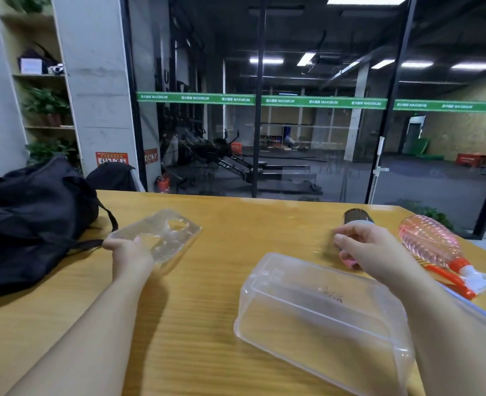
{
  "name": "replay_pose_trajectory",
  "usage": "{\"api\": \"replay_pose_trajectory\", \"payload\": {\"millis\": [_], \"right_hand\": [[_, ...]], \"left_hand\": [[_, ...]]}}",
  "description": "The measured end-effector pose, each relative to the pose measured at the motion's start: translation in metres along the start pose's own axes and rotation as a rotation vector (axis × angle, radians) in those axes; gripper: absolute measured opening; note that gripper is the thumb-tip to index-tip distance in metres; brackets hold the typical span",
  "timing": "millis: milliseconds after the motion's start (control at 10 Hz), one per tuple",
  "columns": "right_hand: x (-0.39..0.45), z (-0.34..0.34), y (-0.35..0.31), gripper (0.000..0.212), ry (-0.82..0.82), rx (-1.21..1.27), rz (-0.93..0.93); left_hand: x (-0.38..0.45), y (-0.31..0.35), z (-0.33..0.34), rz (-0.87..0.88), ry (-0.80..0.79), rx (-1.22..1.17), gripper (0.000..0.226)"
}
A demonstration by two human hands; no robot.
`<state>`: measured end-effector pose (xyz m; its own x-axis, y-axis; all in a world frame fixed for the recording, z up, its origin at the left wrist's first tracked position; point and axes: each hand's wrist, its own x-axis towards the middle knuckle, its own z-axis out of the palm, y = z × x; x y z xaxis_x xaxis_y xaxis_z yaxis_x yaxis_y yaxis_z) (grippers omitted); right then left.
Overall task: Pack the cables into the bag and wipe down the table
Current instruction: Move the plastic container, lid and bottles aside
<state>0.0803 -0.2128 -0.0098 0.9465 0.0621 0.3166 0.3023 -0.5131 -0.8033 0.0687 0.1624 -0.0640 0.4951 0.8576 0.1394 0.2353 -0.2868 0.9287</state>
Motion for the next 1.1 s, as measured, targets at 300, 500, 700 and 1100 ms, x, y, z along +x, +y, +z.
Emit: {"api": "replay_pose_trajectory", "payload": {"millis": [300, 500, 700, 1100], "right_hand": [[0.001, 0.001, 0.0, 0.01, -0.022, -0.028, 0.005], [-0.001, 0.001, -0.001, 0.01, -0.028, -0.045, -0.008], [-0.002, 0.0, -0.001, 0.01, -0.03, -0.055, -0.003], [-0.002, 0.001, -0.003, 0.01, -0.035, -0.072, -0.004]], "left_hand": [[0.01, -0.016, -0.001, -0.016, 0.065, 0.492, 0.061], [0.007, -0.016, -0.004, -0.083, -0.015, 0.827, 0.058], [0.003, -0.012, 0.0, 0.057, 0.006, 0.917, 0.05], [0.003, -0.015, 0.009, 0.378, -0.153, 0.827, 0.038]]}}
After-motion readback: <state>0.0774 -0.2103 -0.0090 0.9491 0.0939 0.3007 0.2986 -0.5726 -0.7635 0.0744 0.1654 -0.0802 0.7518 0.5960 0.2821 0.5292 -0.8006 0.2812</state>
